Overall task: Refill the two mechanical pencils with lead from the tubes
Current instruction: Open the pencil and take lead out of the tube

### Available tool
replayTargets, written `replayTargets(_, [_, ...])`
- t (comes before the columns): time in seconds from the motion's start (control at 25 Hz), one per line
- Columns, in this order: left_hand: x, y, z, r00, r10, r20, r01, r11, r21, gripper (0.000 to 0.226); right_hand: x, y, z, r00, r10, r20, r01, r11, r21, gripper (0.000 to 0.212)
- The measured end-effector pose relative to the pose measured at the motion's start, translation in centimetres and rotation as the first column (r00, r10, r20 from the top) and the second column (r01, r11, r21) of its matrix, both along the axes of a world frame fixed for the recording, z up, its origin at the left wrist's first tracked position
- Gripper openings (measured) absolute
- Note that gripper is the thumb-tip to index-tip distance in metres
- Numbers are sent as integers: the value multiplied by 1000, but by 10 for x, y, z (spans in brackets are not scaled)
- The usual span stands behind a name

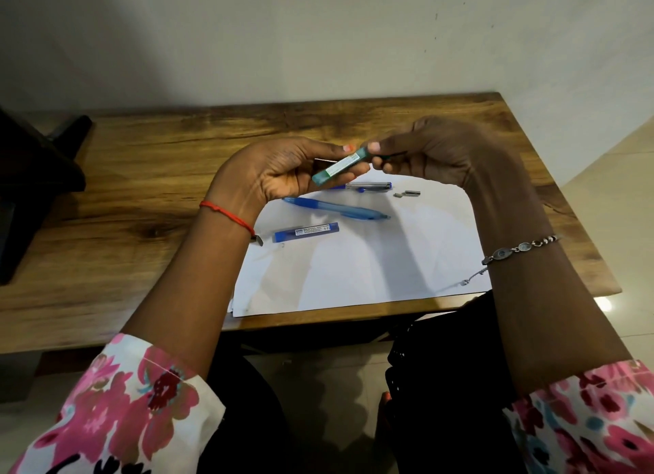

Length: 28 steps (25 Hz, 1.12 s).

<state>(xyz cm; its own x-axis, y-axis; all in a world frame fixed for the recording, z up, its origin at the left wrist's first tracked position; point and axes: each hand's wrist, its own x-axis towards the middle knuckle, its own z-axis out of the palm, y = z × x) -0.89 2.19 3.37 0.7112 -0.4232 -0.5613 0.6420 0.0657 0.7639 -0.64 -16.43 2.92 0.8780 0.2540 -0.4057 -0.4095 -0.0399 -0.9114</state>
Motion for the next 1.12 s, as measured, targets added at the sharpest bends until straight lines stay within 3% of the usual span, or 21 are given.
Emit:
replayTargets(0.16, [0, 0, 2, 999, 20, -26, -19, 1000, 9, 23, 0, 3, 0, 998, 2, -68, 0, 999, 33, 11])
replayTargets(0.28, [-2, -2, 4, 1000, 8, -10, -7, 999, 53, 19, 0, 3, -1, 993, 3, -120, 5, 998, 61, 25])
replayTargets(0.44, [0, 2, 5, 1000, 0, -28, 2, 998, 60, 36, 0, 3, 0, 989, 30, -142, -20, 997, 70, 35])
replayTargets(0.64, [-1, 3, 6, 999, 11, -31, -9, 998, 64, 35, 0, 4, -1, 986, 30, -162, -15, 995, 94, 25])
replayTargets(0.84, [-2, 3, 7, 999, 32, -24, -30, 997, 68, 18, -1, 5, 1, 986, 31, -162, -19, 997, 78, 15])
replayTargets(1.12, [1, 6, 6, 999, 27, -31, -24, 994, 106, 36, -3, 9, 4, 981, 79, -175, -64, 994, 89, 22])
